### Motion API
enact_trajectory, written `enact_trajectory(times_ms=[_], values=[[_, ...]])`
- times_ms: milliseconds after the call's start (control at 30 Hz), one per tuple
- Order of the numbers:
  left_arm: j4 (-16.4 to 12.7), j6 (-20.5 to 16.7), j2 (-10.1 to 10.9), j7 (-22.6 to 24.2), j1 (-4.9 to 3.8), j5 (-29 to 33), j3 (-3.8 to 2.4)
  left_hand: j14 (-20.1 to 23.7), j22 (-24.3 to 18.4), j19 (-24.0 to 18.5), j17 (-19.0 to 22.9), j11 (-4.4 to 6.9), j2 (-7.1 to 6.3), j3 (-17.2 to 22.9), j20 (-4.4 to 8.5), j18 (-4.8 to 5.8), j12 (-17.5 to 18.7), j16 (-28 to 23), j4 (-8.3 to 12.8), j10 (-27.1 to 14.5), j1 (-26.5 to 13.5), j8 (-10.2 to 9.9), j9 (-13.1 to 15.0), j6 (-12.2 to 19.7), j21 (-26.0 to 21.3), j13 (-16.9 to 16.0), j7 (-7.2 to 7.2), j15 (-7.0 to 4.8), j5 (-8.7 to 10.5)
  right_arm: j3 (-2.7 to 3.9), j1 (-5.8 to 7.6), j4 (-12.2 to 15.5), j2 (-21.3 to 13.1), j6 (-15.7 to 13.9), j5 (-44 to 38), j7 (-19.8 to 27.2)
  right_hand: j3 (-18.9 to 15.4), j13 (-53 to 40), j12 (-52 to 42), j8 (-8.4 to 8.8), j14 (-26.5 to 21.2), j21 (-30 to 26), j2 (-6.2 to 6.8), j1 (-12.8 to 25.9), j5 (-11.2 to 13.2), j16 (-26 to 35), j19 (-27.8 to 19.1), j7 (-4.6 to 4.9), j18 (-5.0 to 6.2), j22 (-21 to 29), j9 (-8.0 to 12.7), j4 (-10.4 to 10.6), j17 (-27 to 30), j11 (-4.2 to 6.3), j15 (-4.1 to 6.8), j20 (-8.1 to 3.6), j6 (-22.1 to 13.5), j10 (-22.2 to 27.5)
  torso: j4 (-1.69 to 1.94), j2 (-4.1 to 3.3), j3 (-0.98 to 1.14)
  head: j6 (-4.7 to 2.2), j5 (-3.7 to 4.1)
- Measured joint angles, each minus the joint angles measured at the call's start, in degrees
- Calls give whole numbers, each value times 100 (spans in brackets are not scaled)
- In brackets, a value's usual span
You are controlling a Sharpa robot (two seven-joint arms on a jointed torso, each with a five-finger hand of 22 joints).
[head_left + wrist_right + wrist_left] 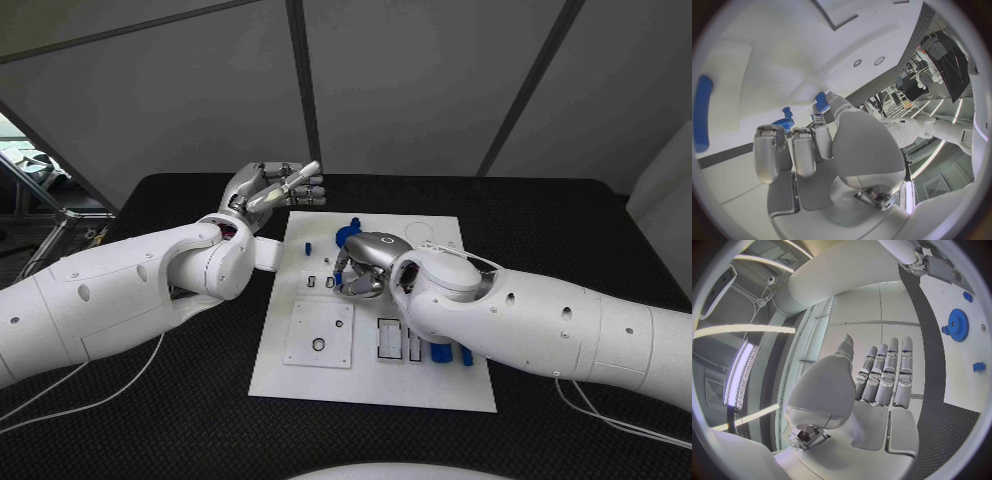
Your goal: Assemble the parts on the task board
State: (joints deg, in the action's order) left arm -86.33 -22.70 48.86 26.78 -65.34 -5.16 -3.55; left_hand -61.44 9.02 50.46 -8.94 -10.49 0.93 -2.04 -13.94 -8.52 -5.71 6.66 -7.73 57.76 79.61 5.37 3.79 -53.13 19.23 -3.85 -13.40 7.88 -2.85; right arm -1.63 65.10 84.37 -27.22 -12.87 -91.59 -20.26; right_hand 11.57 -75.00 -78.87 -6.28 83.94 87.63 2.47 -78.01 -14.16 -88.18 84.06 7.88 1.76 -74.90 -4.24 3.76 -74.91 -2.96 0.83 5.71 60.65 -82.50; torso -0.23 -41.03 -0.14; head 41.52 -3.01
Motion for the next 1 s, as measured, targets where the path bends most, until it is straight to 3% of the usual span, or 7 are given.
enact_trajectory(times_ms=[33, 100, 500, 567, 700, 733, 1000], values=[[0, 0, 0, 0, 0, 0, 0, 0, 0, 0, 0, 0, 0, 0, 0, -6, 0, 0, 0, 0, 0, 0, 0, 0, 0, 0, 0, 0, 0, -1, -1, 0, 0, 3, -4, -4, 0, 0, 18, 3, 0, 0, 7, 7, 0, 0, 0, 0, 0, 0, 2, 0, 0, -1, 0, 0, 0, 1, 0, 0, 0, 0, 0], [1, 0, 0, -1, 0, 0, 0, 0, 0, 0, 0, 0, 0, 0, 0, -354, 0, 0, 0, 0, 0, 0, 0, 0, 0, 0, 0, 0, 0, -5, -5, 0, -1, 14, -14, -17, 2, 0, 18, 2, 0, 0, 31, 31, -7, 0, 0, 4, 0, 0, 8, 2, 0, -1, 0, 0, -37, 1, 0, 0, 0, 0, 1], [5, 1, -1, -5, 0, 0, 0, 0, 1, 0, 1, 0, 0, 0, 0, -340, 0, 0, 0, 0, 0, 0, 0, 0, 0, 0, 0, 0, 0, -8, -12, -6, -2, 32, -52, -63, -28, 0, 84, 67, 0, 0, 143, 143, 18, 21, 0, 58, 0, 0, 25, 43, 1, -42, 0, 0, -125, 42, 0, -1, 0, 3, 9], [6, 1, -2, -7, 0, 1, 0, 0, 1, 0, 1, 0, -1, 0, -1, 15, 0, 0, 0, 0, 1, 0, 0, 0, 0, 0, 0, 0, 0, -8, -12, -9, 0, 30, -56, -68, -32, 0, 84, 67, 0, 0, 176, 176, 51, 21, 0, 43, 0, 0, 24, 47, 1, -44, 0, 0, -153, 44, 0, -1, 0, 3, 9], [8, 2, -3, -8, 0, 1, 0, 0, 1, 0, 1, 0, -1, 0, 0, -10, 0, 0, 0, 0, 1, 0, 0, 0, 0, 0, 0, 0, 0, -9, -12, -12, 3, 23, -62, -73, -50, 0, 84, 97, 0, 0, 232, 235, 121, 21, 0, 76, 0, 0, 23, 95, 1, -63, 0, 0, -214, 63, 0, -1, 0, 3, 9], [8, 2, -3, -8, 0, 1, 0, 0, 1, 0, 1, 0, -1, 0, 0, -361, 0, 0, 0, 0, 1, 0, 0, 0, 0, 0, 0, 0, 0, -10, -12, -13, 4, 22, -63, -74, -67, 0, 83, 98, 0, 0, 223, 274, 152, 21, 0, 72, 0, 0, 23, 112, 1, -63, 0, 0, -236, 63, 1, -1, 0, 3, 9], [12, 4, -4, -11, 0, 1, 0, 0, 1, 0, 1, 0, -1, 0, 0, -342, 0, 0, 0, 0, 1, 0, 0, 0, 0, 0, 0, 0, 0, -11, -14, -19, 7, 5, -67, -78, -175, 0, 124, 119, 19, 0, 324, 415, 193, 45, 0, 86, 0, 0, 23, 215, 1, -86, -24, 0, -307, 86, 1, -3, 0, 6, 10]])
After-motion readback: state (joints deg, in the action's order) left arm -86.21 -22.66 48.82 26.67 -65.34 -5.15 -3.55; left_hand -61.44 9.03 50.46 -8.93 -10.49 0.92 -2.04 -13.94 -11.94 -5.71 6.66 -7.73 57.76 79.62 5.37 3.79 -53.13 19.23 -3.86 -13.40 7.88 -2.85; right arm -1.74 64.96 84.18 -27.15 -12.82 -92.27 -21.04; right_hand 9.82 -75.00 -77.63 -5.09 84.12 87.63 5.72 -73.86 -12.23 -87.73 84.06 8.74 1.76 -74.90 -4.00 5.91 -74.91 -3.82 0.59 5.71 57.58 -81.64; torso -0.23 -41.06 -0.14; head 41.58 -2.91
